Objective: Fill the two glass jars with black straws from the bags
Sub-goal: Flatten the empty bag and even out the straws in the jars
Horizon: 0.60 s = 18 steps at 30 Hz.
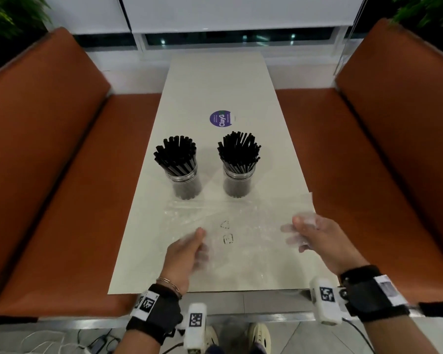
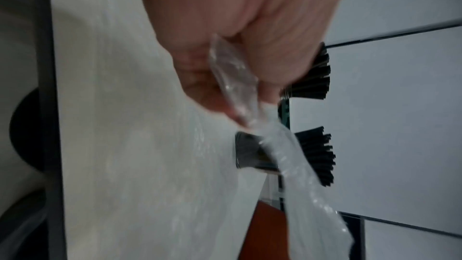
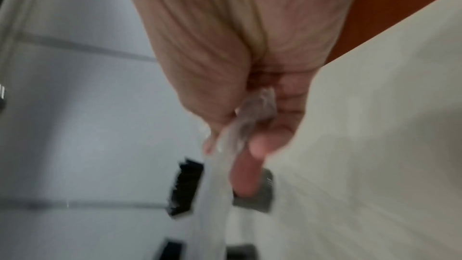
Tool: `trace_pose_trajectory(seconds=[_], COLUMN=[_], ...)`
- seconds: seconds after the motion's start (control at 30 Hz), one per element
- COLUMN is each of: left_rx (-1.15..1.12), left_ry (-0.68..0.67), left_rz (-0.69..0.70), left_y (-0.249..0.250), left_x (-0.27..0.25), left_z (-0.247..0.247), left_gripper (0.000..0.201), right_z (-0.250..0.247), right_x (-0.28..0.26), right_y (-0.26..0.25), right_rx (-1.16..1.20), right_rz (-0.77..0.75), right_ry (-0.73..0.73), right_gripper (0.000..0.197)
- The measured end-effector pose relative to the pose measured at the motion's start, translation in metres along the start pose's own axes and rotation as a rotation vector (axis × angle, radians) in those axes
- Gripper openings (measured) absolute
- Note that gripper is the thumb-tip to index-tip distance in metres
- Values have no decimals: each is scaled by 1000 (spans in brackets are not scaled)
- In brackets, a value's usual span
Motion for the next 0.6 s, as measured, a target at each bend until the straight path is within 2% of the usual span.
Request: trace_pose_trajectory(seconds=[0.07, 0.17, 0.33, 0.47, 0.53, 0.6], left_rx=[197, 602, 637, 729, 760, 808], left_ry=[173, 357, 534, 519, 470, 422], left_rz=[118, 298, 226, 208, 203, 176], left_y=[-7, -13, -29, -34, -36, -38], left_x=[10, 20, 30, 38, 46, 53], left_z=[-28, -68, -105, -110, -112, -113], left_gripper=[37, 46, 46, 47, 43, 40], right_z=[21, 50, 79, 85, 84, 81], right_x=[9, 17, 20, 18, 15, 15], right_y=[19, 42, 60, 78, 89, 99], right_rx=[-45, -318, -445, -533, -527, -626], right_rz=[10, -57, -74, -63, -14, 13], right_ry=[90, 103, 97, 87, 34, -40], right_gripper=[27, 26, 30, 25, 24, 25])
Point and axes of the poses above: each hand's wrist, its own x-axis towards the middle knuckle, its own z-axis out of the palm, y = z × x, the point moved 3 cm from there along x, towards the middle knuckle
